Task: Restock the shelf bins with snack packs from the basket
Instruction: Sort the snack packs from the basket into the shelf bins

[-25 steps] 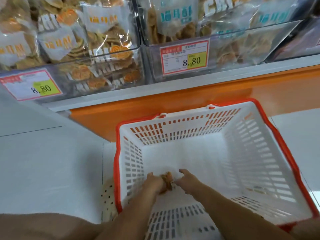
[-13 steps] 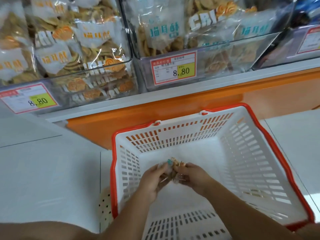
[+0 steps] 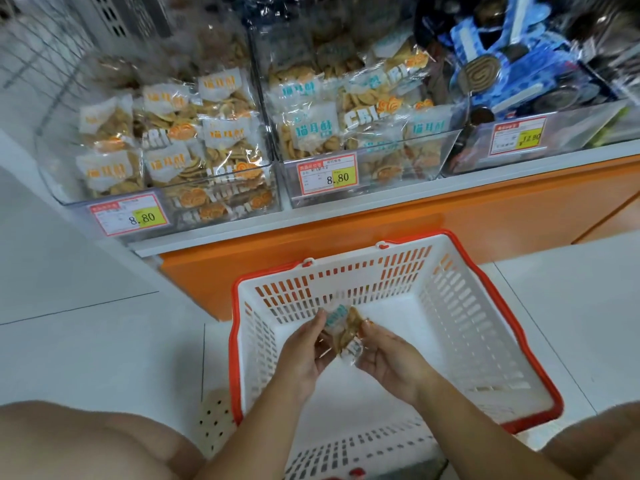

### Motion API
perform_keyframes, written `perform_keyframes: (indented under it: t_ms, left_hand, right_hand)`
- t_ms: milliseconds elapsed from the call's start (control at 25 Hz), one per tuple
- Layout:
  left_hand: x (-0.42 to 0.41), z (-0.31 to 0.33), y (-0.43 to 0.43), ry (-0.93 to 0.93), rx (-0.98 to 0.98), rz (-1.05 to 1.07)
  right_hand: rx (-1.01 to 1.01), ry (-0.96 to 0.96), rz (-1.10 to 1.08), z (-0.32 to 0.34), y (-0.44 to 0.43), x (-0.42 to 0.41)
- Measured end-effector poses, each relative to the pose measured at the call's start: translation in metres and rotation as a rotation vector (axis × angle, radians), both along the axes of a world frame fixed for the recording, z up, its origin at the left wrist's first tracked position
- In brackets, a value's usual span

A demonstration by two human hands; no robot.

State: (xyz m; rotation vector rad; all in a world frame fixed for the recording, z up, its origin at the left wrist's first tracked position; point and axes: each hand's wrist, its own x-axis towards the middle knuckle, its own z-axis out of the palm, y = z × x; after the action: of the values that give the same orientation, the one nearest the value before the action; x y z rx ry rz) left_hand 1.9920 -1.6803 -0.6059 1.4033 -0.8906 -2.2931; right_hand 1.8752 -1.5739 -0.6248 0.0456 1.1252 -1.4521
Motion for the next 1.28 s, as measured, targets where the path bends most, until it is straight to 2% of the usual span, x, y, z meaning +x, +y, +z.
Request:
perform_keyframes:
  t_ms: [160, 320, 440, 560, 760, 880, 1040, 1280]
  left_hand:
    - [0.002, 0.016, 0.003, -0.003, -0.098, -0.012]
    - [-0.002, 0.049, -0.004, -0.095, -0.355, -0.103]
    - [-0.008, 0.102, -0.014, -0.149, -0.606, -0.271]
    - [-0.017, 0.167, -0.025, -0.084, -0.843, -0.389]
    - [-0.048, 0.26, -0.059, -0.045, -1.268, -0.329]
    - [-0.071, 0.276, -0.088, -0.234, -1.548, -0.286]
    - [-0.104, 0.265, -0.112, -0.53, -1.869, -0.502]
    - [-0.135, 0.249, -0.133, -0.77, -1.951, -0.682]
  right_hand:
    - [-0.014, 0.038, 0.013, 0.017, 0.003, 0.001]
    - [0.138, 0.505, 0.012, 0.056, -0.003, 0.001]
    - [0.041, 0.783, 0.025, 0.115, -0.009, -0.008]
    - [-0.007, 1.042, 0.062, 0.175, -0.011, -0.03]
    - [-0.082, 1.325, -0.251, 0.269, -0.026, -0.101]
    - [0.009, 1.464, -0.321, 0.294, -0.051, -0.145]
    - [0.092, 1.544, -0.257, 0.281, -0.092, -0.174]
    - [0.061, 1.736, -0.18, 0.27, -0.109, -0.195]
